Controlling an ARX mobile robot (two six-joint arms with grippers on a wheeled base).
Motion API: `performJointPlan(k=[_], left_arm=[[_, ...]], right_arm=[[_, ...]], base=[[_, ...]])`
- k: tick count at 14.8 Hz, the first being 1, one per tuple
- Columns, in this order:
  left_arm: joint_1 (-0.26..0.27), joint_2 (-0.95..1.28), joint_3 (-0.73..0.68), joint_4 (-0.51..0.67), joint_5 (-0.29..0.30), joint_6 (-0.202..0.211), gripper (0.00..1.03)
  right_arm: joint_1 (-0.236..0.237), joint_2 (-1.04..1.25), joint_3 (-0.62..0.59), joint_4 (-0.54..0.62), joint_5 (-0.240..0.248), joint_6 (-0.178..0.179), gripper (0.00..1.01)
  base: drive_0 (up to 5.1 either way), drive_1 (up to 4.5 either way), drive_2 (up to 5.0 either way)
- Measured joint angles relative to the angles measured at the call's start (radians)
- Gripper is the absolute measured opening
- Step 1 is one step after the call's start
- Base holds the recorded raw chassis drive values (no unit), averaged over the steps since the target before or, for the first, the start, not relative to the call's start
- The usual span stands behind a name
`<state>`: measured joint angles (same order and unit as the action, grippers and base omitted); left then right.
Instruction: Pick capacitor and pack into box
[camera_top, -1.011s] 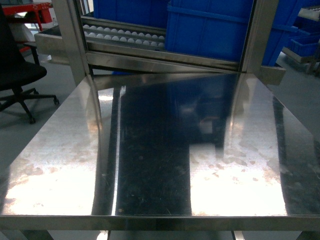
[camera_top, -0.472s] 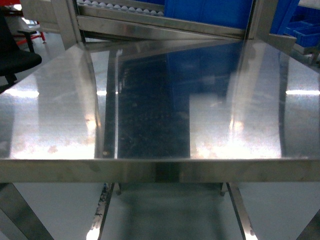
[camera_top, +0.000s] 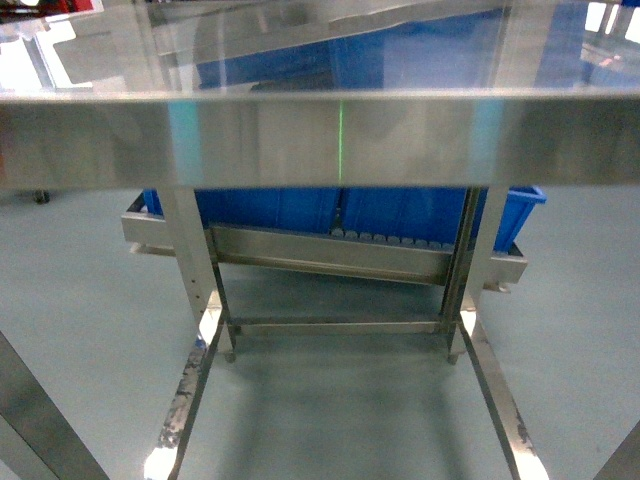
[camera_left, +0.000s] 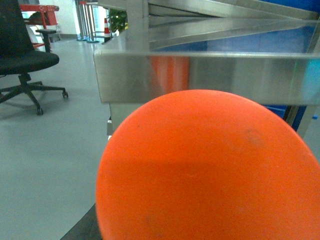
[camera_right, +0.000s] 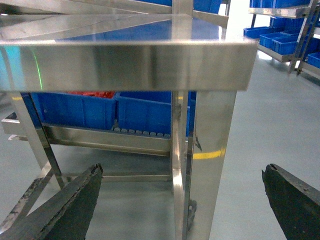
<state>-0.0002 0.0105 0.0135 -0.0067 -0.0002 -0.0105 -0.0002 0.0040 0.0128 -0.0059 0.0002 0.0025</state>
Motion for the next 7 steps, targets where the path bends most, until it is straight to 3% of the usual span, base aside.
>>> performJointPlan(k=[7], left_arm=[[0.0, 0.0, 0.0, -0.001, -0.001, 0.0, 0.44]], right_arm=[[0.0, 0.0, 0.0, 0.001, -0.001, -0.001, 0.98]], base=[[0.0, 0.0, 0.0]])
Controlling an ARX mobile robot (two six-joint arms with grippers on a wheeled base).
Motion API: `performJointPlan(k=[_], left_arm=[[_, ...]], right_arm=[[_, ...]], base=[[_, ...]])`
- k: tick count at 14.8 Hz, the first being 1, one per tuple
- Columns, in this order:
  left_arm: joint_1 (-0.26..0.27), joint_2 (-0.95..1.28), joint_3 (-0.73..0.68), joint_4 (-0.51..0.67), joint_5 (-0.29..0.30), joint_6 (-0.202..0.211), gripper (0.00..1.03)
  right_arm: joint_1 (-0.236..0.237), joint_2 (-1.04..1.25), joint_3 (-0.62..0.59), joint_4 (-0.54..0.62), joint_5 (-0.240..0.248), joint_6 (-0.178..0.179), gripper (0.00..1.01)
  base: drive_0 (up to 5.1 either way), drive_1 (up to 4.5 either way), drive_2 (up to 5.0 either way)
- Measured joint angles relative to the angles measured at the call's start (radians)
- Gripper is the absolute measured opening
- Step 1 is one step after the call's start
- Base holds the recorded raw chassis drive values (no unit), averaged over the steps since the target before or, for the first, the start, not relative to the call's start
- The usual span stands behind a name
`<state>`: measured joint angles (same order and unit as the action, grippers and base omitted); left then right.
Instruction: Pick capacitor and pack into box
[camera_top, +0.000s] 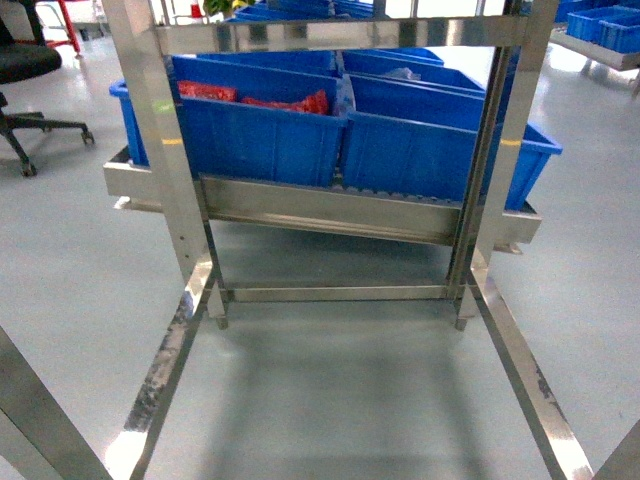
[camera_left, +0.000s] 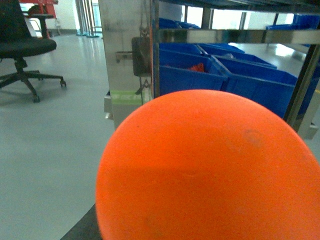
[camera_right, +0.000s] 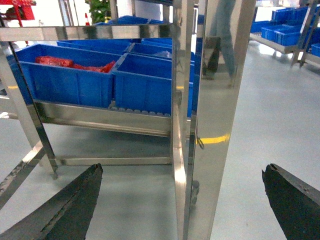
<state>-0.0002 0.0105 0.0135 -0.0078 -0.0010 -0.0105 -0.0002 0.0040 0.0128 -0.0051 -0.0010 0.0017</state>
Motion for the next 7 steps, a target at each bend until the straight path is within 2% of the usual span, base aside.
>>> performJointPlan(k=[7], left_arm=[[0.0, 0.0, 0.0, 0.0, 0.001, 0.002, 0.44]], right_arm=[[0.0, 0.0, 0.0, -0.001, 0.001, 0.001, 0.98]], base=[[0.0, 0.0, 0.0]])
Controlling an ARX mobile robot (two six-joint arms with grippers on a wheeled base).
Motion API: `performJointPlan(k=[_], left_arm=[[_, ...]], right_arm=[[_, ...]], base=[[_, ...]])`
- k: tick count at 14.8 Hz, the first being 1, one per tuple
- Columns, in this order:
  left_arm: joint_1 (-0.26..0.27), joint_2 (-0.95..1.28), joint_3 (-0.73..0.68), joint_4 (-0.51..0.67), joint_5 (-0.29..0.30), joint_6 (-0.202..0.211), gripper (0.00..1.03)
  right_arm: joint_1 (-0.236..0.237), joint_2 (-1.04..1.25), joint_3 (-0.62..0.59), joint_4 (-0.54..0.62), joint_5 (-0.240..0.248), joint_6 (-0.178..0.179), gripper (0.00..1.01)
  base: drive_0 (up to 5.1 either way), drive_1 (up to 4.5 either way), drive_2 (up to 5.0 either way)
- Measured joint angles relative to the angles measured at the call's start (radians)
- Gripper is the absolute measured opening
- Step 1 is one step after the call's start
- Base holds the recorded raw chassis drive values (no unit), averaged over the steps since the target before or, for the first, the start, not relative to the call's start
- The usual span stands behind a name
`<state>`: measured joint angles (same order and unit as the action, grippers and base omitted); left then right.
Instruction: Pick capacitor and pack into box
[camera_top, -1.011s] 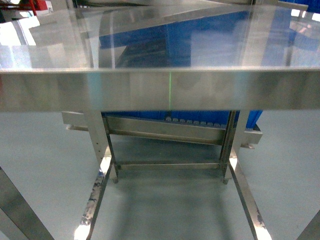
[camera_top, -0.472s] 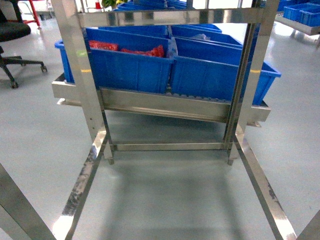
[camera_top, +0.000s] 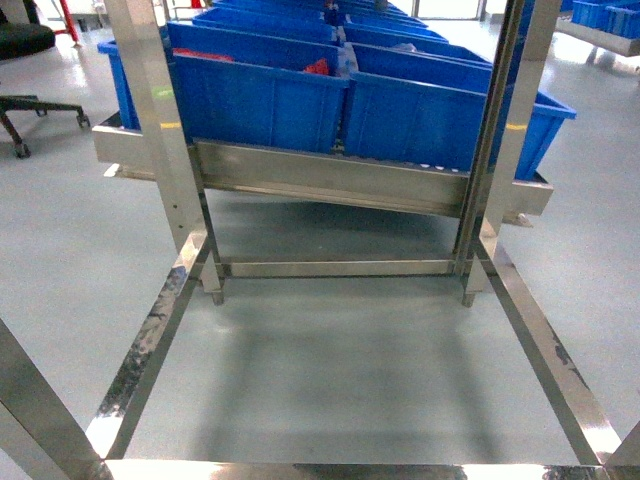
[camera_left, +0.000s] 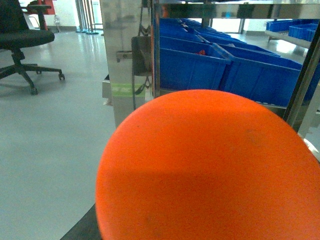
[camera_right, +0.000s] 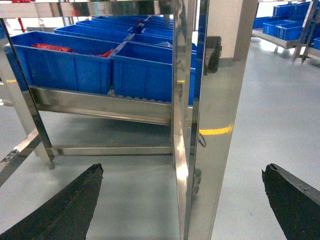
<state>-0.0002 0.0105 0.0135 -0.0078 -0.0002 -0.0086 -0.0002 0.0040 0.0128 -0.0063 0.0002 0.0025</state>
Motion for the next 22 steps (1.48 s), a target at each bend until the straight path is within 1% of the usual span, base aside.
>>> performJointPlan(k=[8, 22], left_arm=[[0.0, 0.0, 0.0, 0.0, 0.0, 0.002, 0.44], [0.0, 0.0, 0.0, 0.0, -0.002, 0.008, 0.44]], right_arm=[[0.0, 0.0, 0.0, 0.0, 0.0, 0.0, 0.98], [0.0, 0.0, 0.0, 0.005, 0.0, 0.0, 0.98]], base=[[0.0, 0.0, 0.0], [-4.9, 2.57, 2.6]])
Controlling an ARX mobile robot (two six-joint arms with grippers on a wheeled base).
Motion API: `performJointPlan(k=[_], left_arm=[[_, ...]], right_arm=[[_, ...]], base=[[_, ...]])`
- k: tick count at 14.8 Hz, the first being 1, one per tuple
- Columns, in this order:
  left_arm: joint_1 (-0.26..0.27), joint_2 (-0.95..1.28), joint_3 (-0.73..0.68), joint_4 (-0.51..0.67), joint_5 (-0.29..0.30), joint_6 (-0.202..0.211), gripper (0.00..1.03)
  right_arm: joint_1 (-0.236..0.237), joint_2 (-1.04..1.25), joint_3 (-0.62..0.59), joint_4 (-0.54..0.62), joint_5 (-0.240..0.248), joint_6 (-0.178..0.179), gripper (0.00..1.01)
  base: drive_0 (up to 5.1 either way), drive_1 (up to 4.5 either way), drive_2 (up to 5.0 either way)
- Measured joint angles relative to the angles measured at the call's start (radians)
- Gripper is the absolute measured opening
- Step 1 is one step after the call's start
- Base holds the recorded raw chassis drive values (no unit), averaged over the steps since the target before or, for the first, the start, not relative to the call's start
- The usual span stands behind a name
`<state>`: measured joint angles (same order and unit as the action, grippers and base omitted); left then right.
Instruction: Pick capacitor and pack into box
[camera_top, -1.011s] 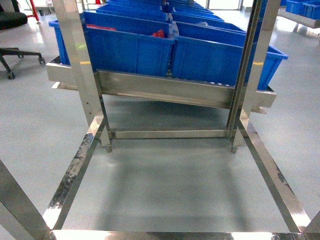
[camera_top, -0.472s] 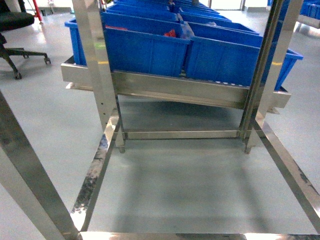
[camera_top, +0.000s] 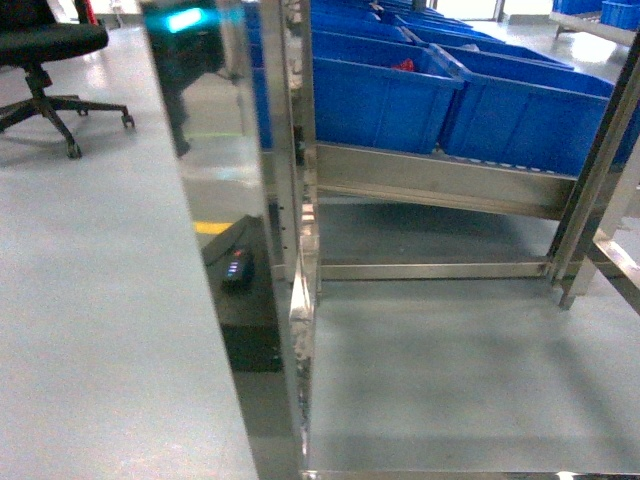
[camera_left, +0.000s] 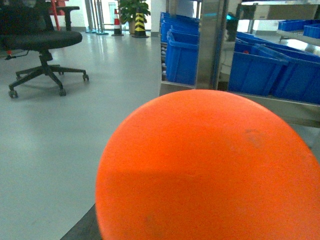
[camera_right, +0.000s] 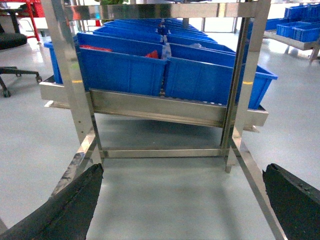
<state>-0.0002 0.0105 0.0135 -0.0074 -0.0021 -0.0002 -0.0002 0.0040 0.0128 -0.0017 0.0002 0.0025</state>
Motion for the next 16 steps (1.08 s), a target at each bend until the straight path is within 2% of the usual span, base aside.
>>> performJointPlan(k=[16], left_arm=[[0.0, 0.0, 0.0, 0.002, 0.002, 0.0, 0.44]], right_arm=[[0.0, 0.0, 0.0, -0.003, 0.001, 0.0, 0.98]], base=[[-5.0, 2.5, 2.5]])
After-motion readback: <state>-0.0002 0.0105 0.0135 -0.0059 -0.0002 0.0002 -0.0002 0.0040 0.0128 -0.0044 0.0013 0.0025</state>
